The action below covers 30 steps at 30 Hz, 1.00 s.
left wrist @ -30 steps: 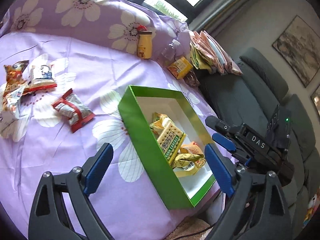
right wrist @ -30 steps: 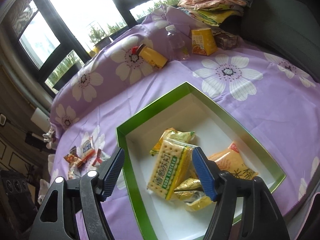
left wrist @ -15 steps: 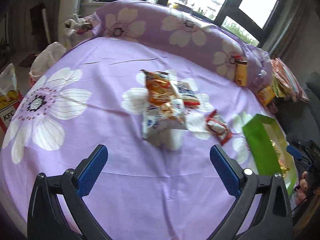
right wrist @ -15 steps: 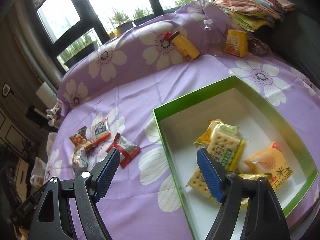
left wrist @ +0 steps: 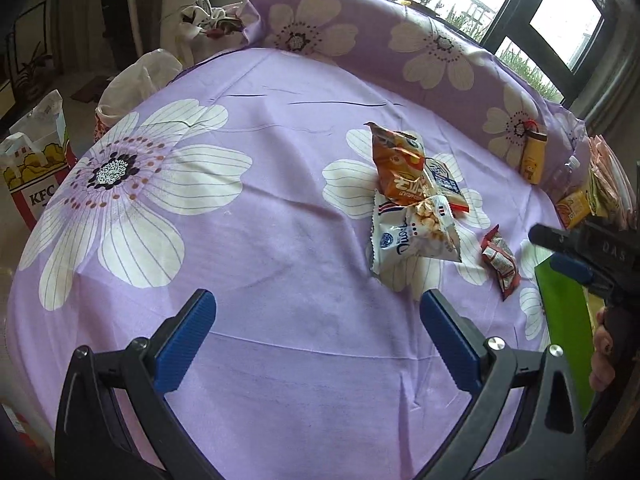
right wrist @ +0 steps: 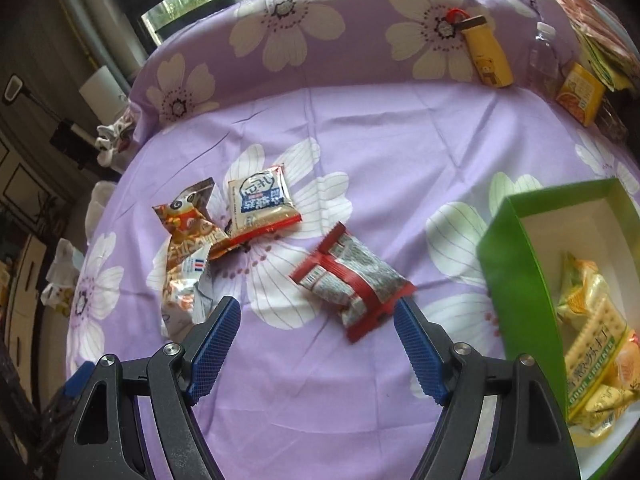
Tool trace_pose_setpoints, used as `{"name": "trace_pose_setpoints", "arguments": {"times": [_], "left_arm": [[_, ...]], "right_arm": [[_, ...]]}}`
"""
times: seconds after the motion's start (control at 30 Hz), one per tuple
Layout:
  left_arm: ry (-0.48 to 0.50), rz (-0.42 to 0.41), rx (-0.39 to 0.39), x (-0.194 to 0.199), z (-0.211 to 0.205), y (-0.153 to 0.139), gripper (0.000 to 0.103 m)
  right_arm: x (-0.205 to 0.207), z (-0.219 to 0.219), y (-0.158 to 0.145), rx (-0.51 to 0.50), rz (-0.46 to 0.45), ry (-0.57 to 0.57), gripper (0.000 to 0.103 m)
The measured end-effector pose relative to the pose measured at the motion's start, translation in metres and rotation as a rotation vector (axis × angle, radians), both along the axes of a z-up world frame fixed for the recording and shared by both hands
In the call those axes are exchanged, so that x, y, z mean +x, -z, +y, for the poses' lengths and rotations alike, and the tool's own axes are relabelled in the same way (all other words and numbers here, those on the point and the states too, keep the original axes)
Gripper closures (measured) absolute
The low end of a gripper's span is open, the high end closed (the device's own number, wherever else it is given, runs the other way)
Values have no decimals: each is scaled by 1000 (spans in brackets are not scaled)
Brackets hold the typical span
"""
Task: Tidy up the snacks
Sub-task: 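Move the right gripper back to the snack pile, then grasp the white-and-blue biscuit packet with the right gripper and lift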
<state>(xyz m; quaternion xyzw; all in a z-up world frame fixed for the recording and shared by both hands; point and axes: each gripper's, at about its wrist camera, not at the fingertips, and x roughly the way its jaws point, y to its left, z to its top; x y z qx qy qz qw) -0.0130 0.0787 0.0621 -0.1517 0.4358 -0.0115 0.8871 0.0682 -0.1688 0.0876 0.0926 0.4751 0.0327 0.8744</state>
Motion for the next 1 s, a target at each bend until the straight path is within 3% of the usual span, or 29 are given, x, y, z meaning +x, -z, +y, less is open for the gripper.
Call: {"name": "trace_pose_setpoints", "arguments": {"times": [0.17,0.27,0.37,0.7,0.83,0.9,1.0], "left_arm": [[0,3,-18,1,7,0,1],[0,4,-29,1,10,-1,1],[-8,8,-35,3,12,0,1],[8,34,-39,6,10,4,1],[19,41,-37,6,9,5,1],[22,40,-41,6,8,5,1],[23,49,-44,7,7,7,1]], "right_arm": [[53,34,4,-51,10,-17,24],[77,55,9,-192,5,-24,24],[102,70,21,-228,11,-88,24],[147,79,60,-168,117,-166,24],[147,77,62,-174,77,-162,24],[145,76,61,-169,66,-164,34],[141,71,59,-147,61,-151,35]]}}
